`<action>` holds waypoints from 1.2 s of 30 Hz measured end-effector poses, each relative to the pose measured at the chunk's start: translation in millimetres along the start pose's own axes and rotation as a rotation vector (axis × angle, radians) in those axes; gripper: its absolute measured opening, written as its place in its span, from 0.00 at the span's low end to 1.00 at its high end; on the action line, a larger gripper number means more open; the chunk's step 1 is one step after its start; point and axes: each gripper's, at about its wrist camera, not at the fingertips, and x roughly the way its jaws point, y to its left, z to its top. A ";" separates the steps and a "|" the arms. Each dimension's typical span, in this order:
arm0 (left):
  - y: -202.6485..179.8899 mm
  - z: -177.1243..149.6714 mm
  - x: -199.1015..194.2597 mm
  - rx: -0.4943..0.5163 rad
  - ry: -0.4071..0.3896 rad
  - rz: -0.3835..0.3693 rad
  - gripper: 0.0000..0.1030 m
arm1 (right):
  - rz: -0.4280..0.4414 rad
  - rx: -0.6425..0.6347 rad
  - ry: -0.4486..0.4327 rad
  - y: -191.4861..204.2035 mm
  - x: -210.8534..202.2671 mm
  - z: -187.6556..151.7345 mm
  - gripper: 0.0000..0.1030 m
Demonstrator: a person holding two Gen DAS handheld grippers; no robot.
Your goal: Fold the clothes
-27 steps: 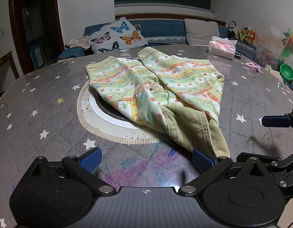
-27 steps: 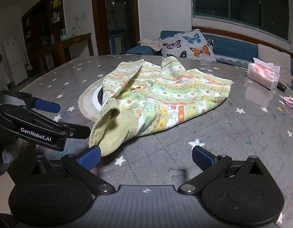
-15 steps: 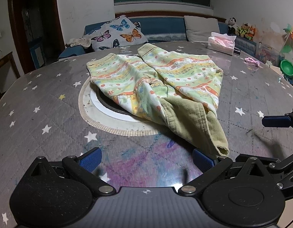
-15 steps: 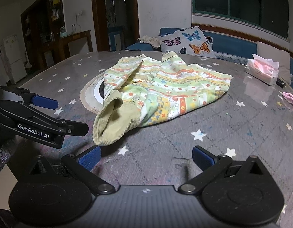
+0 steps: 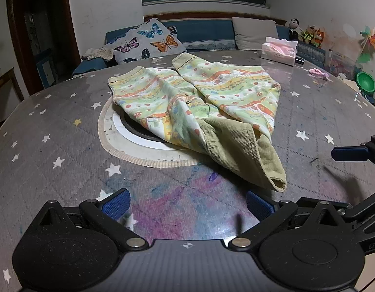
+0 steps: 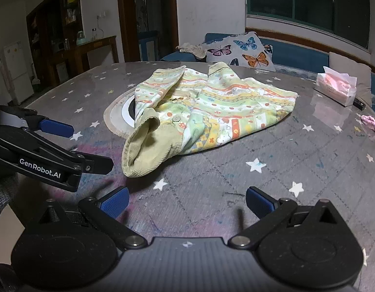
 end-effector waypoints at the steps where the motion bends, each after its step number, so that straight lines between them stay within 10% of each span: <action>1: -0.2 0.1 0.2 0.000 0.000 0.000 1.00 | 0.001 0.000 0.001 0.2 -0.1 -0.2 1.00; 36: -0.6 3.4 11.3 0.006 0.030 0.000 1.00 | -0.003 -0.024 0.018 -2.4 11.4 6.9 1.00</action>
